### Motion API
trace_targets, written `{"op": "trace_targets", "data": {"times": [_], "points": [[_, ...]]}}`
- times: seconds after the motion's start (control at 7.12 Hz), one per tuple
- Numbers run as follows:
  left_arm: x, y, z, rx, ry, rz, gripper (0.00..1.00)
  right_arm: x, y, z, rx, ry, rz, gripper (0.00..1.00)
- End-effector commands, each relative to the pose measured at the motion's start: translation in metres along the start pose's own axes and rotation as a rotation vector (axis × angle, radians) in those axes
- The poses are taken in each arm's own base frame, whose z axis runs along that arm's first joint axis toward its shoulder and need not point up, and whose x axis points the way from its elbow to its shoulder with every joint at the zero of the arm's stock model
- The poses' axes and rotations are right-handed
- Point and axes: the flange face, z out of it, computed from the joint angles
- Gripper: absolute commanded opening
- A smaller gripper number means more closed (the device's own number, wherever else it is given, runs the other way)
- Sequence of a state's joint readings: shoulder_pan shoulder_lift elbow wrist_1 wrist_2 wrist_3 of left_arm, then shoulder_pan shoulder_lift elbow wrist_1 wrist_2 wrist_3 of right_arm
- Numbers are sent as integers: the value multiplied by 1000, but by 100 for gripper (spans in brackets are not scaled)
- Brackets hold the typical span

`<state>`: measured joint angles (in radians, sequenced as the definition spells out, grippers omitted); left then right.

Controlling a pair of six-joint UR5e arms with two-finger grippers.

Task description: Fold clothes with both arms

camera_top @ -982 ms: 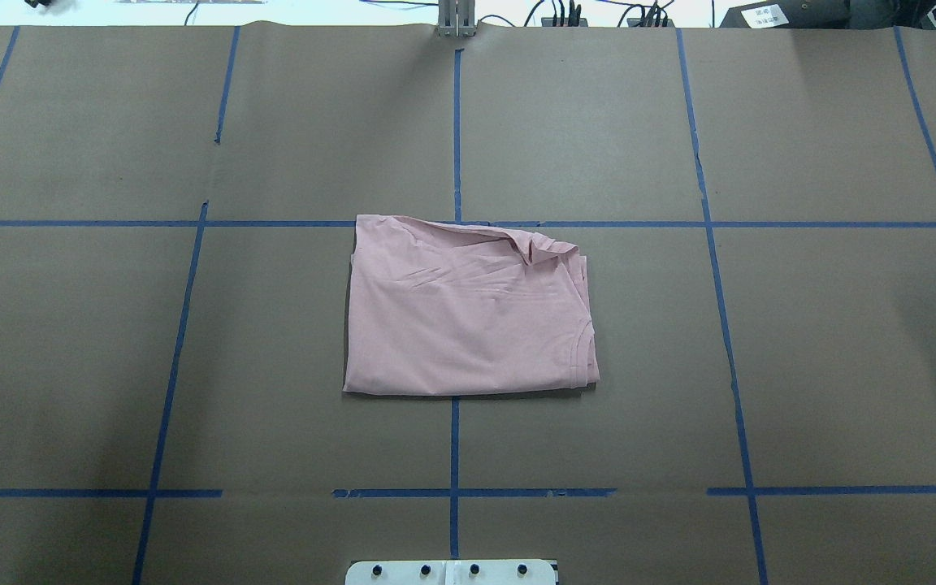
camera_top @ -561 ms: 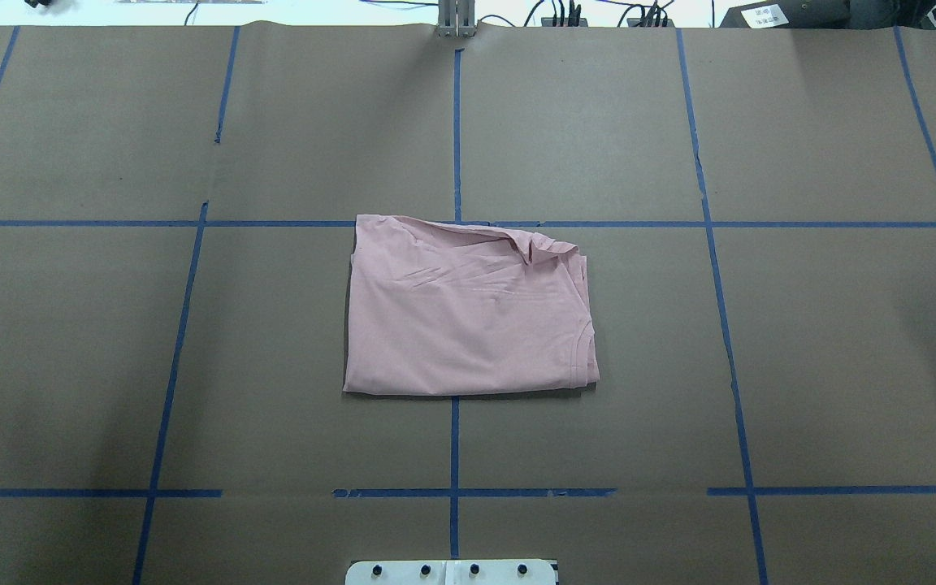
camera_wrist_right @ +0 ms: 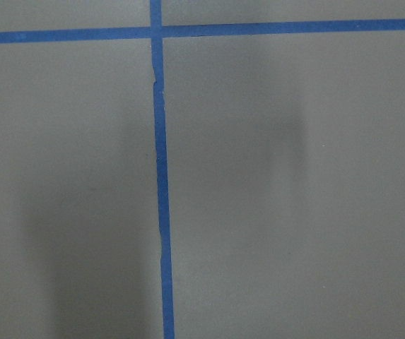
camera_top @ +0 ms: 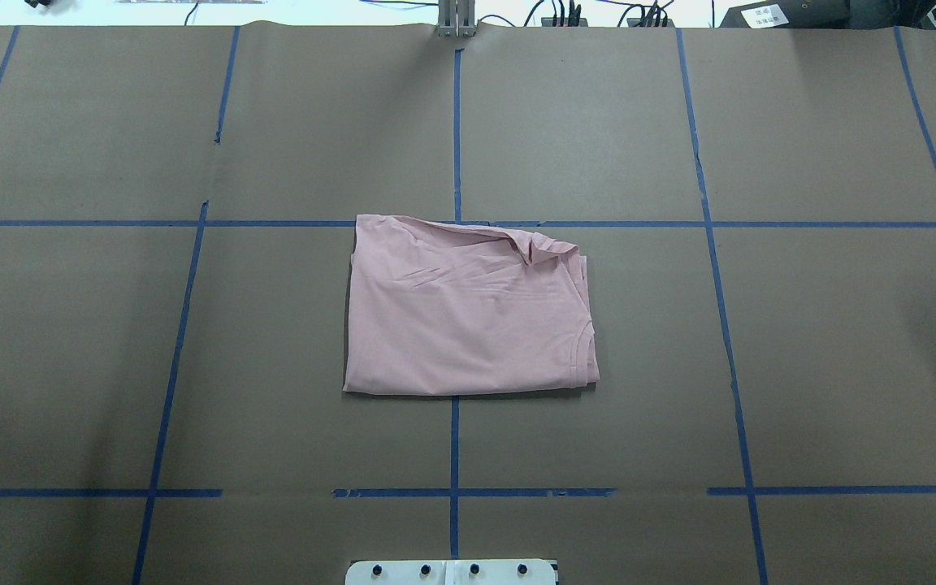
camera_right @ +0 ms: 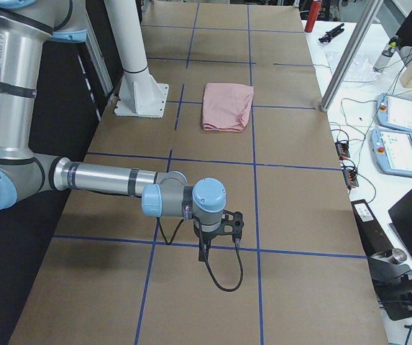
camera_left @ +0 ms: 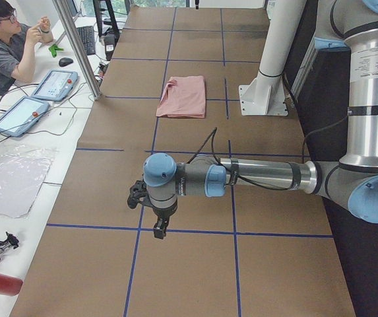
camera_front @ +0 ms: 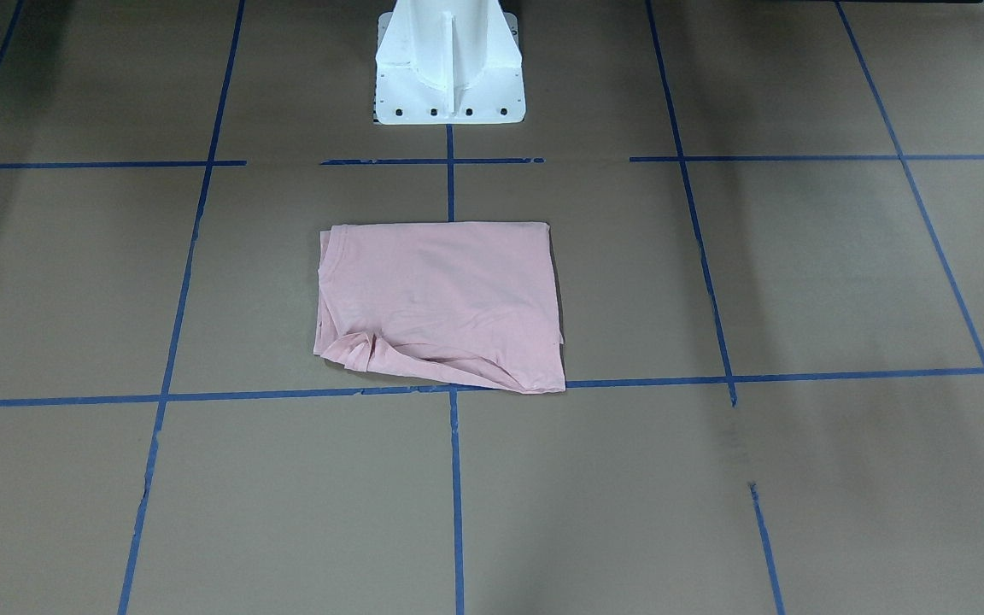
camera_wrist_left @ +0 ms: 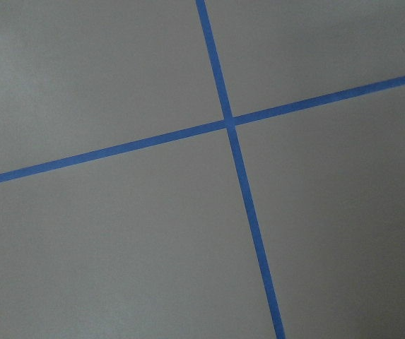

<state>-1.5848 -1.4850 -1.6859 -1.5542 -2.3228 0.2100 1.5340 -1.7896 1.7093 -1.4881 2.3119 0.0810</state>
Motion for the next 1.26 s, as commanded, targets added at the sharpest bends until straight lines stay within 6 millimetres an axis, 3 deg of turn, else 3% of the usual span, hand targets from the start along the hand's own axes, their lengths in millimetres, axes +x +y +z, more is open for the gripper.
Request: {"op": "trace_targets", "data": {"times": [0.0,1.12], "points": [[-6,14,9,-19,7,-17,100,-2,-1,-1,5,-2,0,100],[4,1,-2,9,-2,16,100,-7,-6,-6,17,0,-17,100]]}}
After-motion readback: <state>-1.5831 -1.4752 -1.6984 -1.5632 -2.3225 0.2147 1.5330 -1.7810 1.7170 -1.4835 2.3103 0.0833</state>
